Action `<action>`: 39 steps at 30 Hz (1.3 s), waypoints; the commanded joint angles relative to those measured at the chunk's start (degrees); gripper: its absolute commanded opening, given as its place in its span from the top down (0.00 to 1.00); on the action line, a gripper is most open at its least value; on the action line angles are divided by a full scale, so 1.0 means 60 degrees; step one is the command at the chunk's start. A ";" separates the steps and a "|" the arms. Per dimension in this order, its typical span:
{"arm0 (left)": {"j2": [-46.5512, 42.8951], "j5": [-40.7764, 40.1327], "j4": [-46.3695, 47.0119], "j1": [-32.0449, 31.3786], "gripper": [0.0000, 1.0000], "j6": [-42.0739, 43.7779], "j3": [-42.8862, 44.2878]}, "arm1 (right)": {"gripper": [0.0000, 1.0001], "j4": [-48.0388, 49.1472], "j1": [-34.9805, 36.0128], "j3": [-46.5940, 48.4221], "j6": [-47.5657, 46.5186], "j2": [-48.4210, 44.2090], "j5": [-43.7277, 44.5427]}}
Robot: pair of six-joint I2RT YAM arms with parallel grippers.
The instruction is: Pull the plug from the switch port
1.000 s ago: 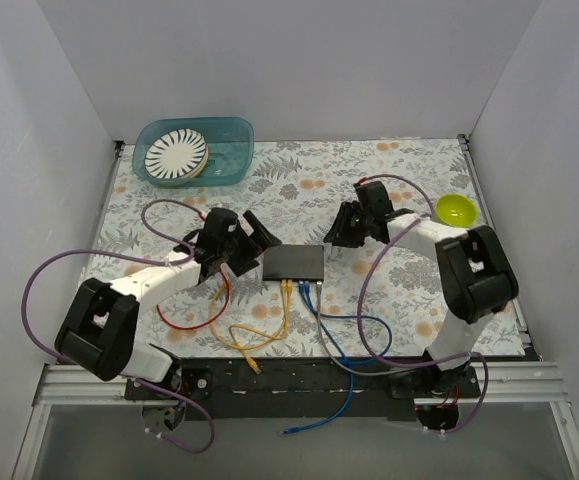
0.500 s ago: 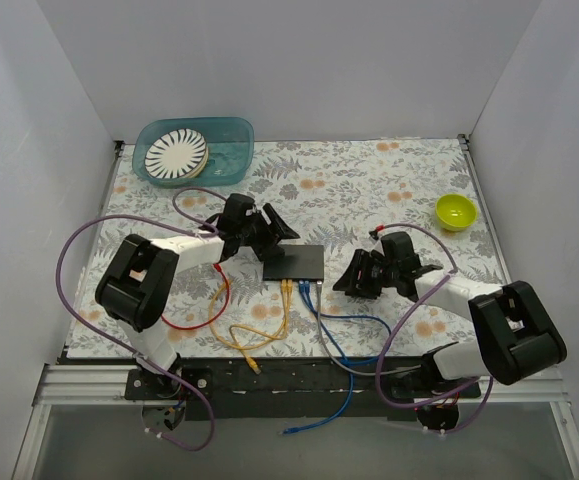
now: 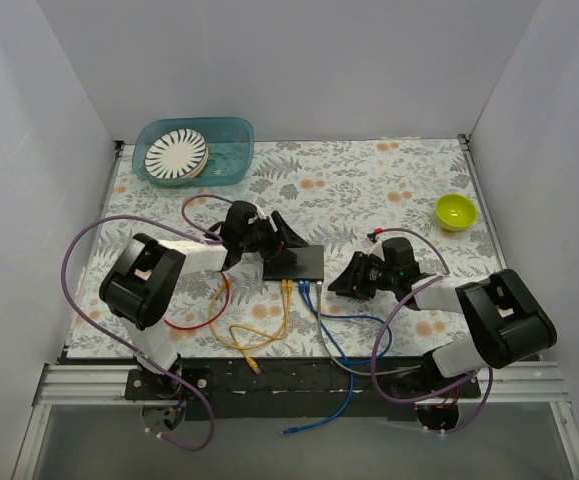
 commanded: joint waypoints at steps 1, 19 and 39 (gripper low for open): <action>0.0339 0.0507 0.0254 -0.0204 0.44 0.0114 -0.0178 | 0.53 0.1456 -0.0040 -0.0540 0.0423 0.0436 -0.0368; -0.0143 0.0140 -0.0422 -0.0218 0.48 0.0349 -0.0808 | 0.60 0.2896 0.0209 0.0087 0.1627 0.2238 -0.0368; -0.0788 0.0096 -0.0201 -0.0233 0.48 0.0143 -0.1599 | 0.73 0.3657 0.0253 0.0483 0.2360 0.3147 -0.0207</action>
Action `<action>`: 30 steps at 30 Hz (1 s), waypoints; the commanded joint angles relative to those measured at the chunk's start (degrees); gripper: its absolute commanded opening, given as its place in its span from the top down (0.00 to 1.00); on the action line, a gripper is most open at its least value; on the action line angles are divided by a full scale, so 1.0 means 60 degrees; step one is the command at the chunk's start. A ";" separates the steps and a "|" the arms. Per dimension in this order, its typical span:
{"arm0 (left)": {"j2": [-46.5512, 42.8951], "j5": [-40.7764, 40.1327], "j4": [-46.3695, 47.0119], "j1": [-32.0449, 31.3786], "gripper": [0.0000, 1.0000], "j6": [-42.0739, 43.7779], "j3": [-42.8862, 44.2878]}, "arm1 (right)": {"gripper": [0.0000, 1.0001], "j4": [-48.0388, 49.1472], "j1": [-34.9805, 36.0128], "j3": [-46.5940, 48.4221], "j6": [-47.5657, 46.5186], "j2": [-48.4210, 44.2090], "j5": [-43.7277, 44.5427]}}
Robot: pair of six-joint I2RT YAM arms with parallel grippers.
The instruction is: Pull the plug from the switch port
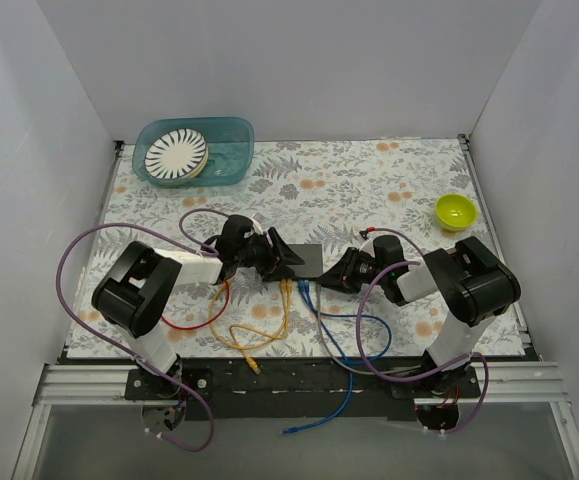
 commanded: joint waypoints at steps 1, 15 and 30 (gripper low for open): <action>-0.0322 -0.0301 -0.0521 -0.0069 0.48 0.0194 -0.0317 | 0.76 -0.0193 0.0064 0.0086 -0.0136 0.0262 0.0587; -0.0367 0.1324 0.0971 -0.0259 0.47 -0.0757 -0.0479 | 0.99 -0.0380 0.0049 -0.0194 -0.0516 0.0262 0.0192; 0.1435 0.0637 0.1163 -0.0728 0.48 -0.1006 -0.0097 | 0.99 -0.3371 0.0049 0.0744 -0.2830 -0.0016 0.0250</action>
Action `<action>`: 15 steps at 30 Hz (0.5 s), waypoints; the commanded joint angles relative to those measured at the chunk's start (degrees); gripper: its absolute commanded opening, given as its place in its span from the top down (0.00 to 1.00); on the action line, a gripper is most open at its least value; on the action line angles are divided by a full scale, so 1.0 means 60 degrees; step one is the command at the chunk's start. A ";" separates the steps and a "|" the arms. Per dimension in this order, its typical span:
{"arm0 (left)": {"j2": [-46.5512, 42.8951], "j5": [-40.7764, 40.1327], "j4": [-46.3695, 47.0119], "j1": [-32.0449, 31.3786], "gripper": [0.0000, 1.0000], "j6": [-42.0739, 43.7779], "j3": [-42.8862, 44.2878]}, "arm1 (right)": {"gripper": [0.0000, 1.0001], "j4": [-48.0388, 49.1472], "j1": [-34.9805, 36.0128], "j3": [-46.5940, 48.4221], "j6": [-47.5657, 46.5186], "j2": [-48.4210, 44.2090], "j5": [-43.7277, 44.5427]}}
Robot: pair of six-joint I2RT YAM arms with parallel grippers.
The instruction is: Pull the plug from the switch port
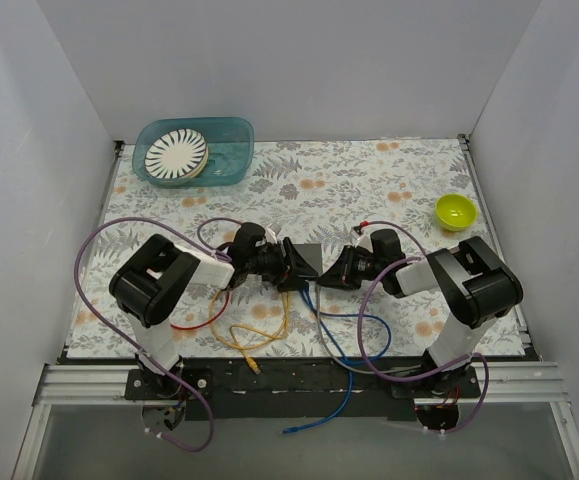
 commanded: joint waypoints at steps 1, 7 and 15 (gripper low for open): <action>0.0514 -0.0518 0.0051 -0.0040 0.48 -0.0219 -0.0057 | 0.99 -0.2180 0.0064 0.0176 -0.1246 0.0064 0.0658; 0.0734 -0.0723 0.0449 -0.0040 0.49 -0.0645 -0.0102 | 0.99 -0.3016 0.0078 0.0045 -0.2037 -0.0214 0.0556; 0.0734 -0.0972 0.0565 -0.0040 0.50 -0.0792 -0.0145 | 0.99 -0.3514 0.0108 -0.0292 -0.2653 -0.0580 0.0439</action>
